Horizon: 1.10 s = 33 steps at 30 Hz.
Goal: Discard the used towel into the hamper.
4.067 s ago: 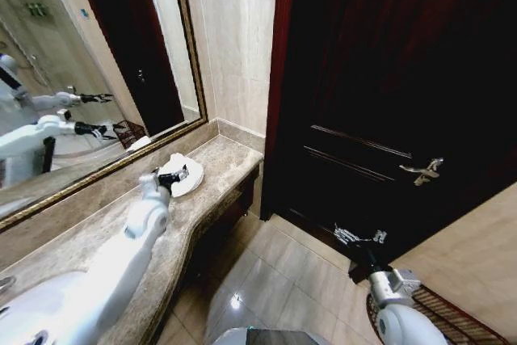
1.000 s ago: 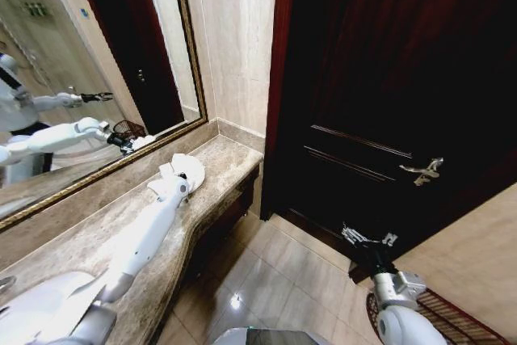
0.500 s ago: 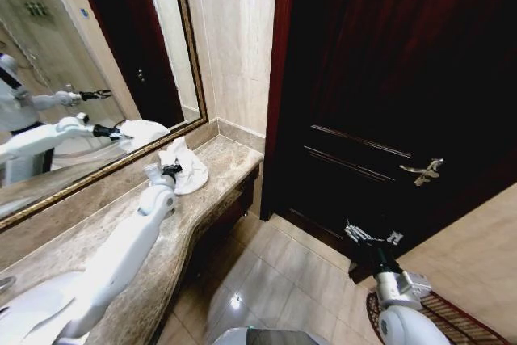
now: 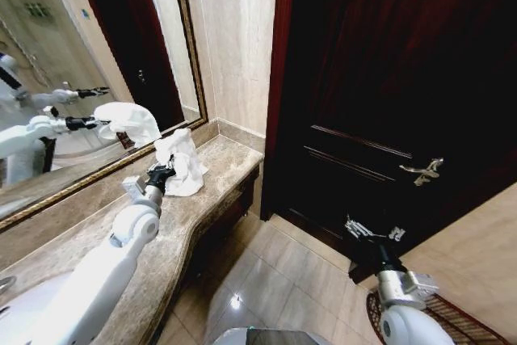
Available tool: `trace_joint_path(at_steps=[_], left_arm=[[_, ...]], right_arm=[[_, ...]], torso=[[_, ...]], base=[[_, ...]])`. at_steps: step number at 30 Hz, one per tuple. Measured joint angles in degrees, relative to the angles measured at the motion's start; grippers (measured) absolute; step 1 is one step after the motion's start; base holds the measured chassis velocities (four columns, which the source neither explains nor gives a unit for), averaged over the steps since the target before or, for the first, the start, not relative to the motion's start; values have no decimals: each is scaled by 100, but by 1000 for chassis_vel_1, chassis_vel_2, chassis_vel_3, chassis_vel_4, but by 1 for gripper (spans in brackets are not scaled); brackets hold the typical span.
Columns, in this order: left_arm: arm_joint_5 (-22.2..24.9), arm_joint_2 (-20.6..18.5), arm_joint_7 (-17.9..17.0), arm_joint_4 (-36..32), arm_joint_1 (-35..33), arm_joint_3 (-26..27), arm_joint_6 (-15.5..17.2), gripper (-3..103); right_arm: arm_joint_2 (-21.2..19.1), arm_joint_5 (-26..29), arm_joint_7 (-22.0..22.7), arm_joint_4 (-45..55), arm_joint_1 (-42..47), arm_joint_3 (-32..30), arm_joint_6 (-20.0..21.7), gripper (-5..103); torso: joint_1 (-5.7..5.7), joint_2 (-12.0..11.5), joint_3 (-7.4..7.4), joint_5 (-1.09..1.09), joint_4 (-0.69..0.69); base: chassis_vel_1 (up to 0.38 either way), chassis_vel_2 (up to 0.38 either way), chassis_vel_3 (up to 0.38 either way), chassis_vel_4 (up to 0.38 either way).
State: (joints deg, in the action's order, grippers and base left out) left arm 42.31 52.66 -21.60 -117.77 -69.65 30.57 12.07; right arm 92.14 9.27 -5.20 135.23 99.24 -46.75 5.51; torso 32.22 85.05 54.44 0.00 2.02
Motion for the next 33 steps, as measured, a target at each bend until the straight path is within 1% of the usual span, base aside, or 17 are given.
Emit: trace_joint_path(at_steps=[1, 2, 3, 4, 5, 8, 9, 10, 11, 13, 16, 20, 24, 30, 33], left_arm=[[0, 0, 0, 0, 0, 0, 0, 10], [-201, 41, 97, -44, -111, 24, -25, 10], [-506, 98, 277, -78, -282, 78, -108, 10], [-506, 98, 277, -78, -282, 78, -108, 10], [-839, 189, 575, -109, -497, 193, -240, 10], [-1336, 399, 1246, -188, -843, 391, -578, 10], [-1336, 399, 1246, -188, -843, 391, -578, 10], [-1553, 524, 1542, -261, -1002, 487, -756, 10], [-1663, 625, 1676, -377, -1130, 545, -838, 10], [-1691, 675, 1702, -447, -1186, 569, -847, 10], [-1878, 989, 1722, -848, -1486, 658, -779, 10], [-1943, 1078, 1706, -934, -1555, 654, -757, 10], [-2070, 1312, 1645, -1111, -1805, 584, -752, 10], [-2170, 1410, 1600, -1144, -1893, 578, -827, 10], [-2215, 1441, 1587, -1147, -1913, 581, -859, 10]], right_arm=[[0, 0, 0, 0, 0, 0, 0, 100], [0, 51, 6, 51, 15, -30, 46, 100], [0, 119, 30, 112, 28, -69, 111, 100], [0, 119, 30, 112, 28, -69, 111, 100], [-16, 178, 78, 169, 32, -104, 163, 100], [-52, 243, 129, 255, 31, -136, 268, 100], [-52, 243, 129, 255, 31, -136, 268, 100], [-74, 268, 144, 291, 33, -136, 315, 100], [-91, 280, 147, 314, 33, -135, 342, 100], [-100, 284, 147, 324, 32, -134, 356, 100], [-154, 340, 147, 362, 33, -134, 413, 100], [-169, 364, 146, 363, 54, -140, 409, 100], [-169, 441, 123, 379, 141, -164, 340, 100], [-189, 463, 101, 378, 167, -160, 285, 100], [-200, 477, 98, 374, 167, -154, 278, 100]], torso=[[0, 0, 0, 0, 0], [0, 0, 0, 1, 0], [0, 0, 0, 0, 0], [0, 0, 0, 0, 0], [0, 0, 0, 0, 0], [0, 0, 1, 0, 3], [0, 0, 1, 0, 3], [0, 0, 1, 0, 2], [0, 0, 1, 0, 1], [0, 0, 1, 1, 1], [0, 0, 1, 1, 1], [1, 0, 1, 1, 1], [3, -2, 1, 1, 1], [1, -1, 1, -1, 1], [-1, -1, 0, 3, 0]], base=[[0, 0, 0, 0], [0, 0, 0, 0], [0, 0, 0, 0], [0, 0, 0, 0], [0, 0, 0, 0], [0, 0, 0, 0], [0, 0, 0, 0], [0, 0, 0, 0], [0, 0, 0, 0], [0, 0, 0, 0], [0, 0, 0, 0], [0, 0, 0, 0], [57, -86, -70, 92], [148, -148, -148, 143], [215, -190, -170, 166]])
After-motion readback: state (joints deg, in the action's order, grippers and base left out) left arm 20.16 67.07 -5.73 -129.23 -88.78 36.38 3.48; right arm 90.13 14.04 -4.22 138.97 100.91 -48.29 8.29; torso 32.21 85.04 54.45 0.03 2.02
